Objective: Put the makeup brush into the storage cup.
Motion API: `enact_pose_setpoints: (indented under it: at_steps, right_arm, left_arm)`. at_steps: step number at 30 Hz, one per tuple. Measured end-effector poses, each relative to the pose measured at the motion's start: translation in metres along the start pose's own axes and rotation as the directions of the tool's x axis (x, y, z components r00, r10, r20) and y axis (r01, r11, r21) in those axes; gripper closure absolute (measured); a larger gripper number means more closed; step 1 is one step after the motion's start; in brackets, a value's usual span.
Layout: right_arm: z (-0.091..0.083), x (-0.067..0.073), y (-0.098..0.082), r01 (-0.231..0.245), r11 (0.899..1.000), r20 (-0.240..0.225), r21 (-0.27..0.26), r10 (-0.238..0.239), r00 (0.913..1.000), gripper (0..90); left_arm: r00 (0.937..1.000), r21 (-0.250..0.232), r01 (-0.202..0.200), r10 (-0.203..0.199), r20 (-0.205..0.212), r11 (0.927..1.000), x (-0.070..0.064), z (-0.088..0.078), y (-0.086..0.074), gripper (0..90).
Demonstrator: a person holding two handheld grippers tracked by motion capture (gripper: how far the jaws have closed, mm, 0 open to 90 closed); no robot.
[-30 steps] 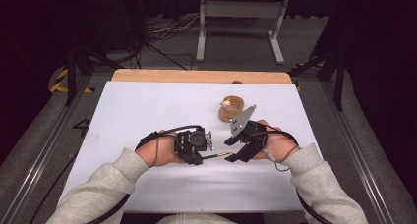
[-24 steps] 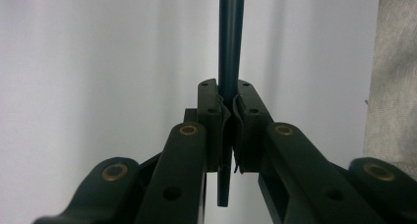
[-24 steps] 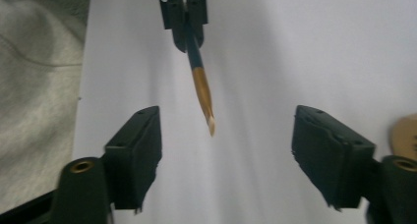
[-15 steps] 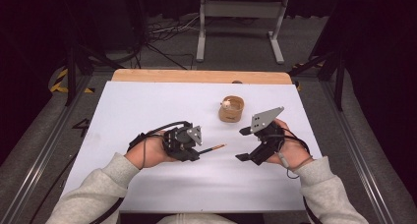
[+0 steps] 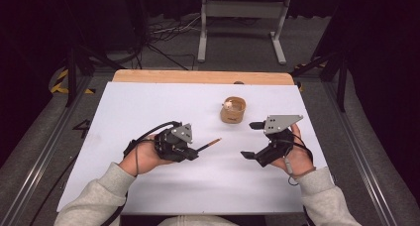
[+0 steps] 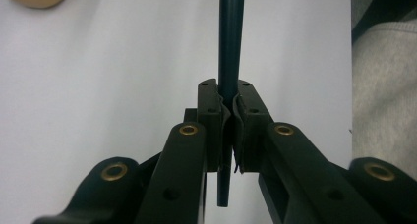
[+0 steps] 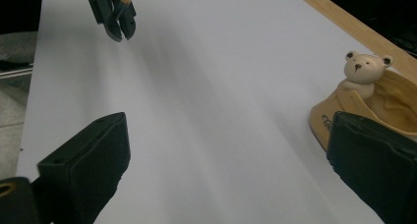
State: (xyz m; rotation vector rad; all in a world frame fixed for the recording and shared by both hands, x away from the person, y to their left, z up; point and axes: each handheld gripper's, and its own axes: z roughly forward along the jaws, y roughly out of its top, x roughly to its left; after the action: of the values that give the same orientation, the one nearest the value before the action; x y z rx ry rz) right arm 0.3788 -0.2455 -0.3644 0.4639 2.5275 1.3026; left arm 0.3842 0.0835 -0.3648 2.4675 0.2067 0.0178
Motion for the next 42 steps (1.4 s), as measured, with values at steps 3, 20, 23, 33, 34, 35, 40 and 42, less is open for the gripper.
enact_pose_setpoints:
  at_steps: [3, 20, 23, 33, 34, 35, 40, 42]
  right_arm:
    - [0.001, 0.001, -0.006, -0.023, 0.999, 0.024, -0.026, 0.023, 0.9994, 2.9]
    - [-0.007, 0.012, -0.012, -0.03, 0.986, 0.113, -0.163, 0.049, 0.9924, 3.8]
    - [-0.006, 0.015, -0.013, -0.025, 0.986, 0.111, -0.165, 0.044, 0.9929, 3.4]
    - [-0.006, 0.016, -0.02, -0.032, 0.979, 0.131, -0.202, 0.059, 0.9896, 3.8]
    - [-0.006, 0.016, -0.02, -0.033, 0.978, 0.132, -0.208, 0.062, 0.9894, 3.9]
    - [-0.006, 0.016, -0.021, -0.034, 0.977, 0.133, -0.21, 0.063, 0.9891, 4.1]
    - [-0.004, 0.018, -0.022, -0.028, 0.974, 0.144, -0.226, 0.062, 0.9877, 4.0]
    - [-0.004, 0.019, -0.022, -0.029, 0.973, 0.148, -0.228, 0.064, 0.987, 4.0]
  left_arm:
    - [0.9997, -0.054, 0.02, -0.02, -0.01, 0.9983, 0.002, -0.005, -0.004, 83.8]
    - [0.9819, -0.41, 0.162, -0.188, -0.024, 0.8975, 0.003, -0.004, -0.031, 83.8]
    - [0.9886, -0.494, 0.092, -0.139, -0.059, 0.8645, 0.001, -0.002, -0.035, 83.9]
    - [0.9853, -0.582, 0.092, -0.158, -0.064, 0.8081, -0.001, 0.011, -0.043, 83.6]
    - [0.9847, -0.587, 0.087, -0.159, -0.072, 0.8046, 0.0, 0.012, -0.044, 83.6]
    - [0.9834, -0.595, 0.095, -0.168, -0.068, 0.7982, 0.0, 0.014, -0.045, 83.6]
    - [0.9781, -0.618, 0.112, -0.196, -0.07, 0.7786, 0.002, 0.021, -0.05, 83.6]
    - [0.9771, -0.622, 0.11, -0.199, -0.075, 0.775, 0.002, 0.022, -0.051, 83.6]
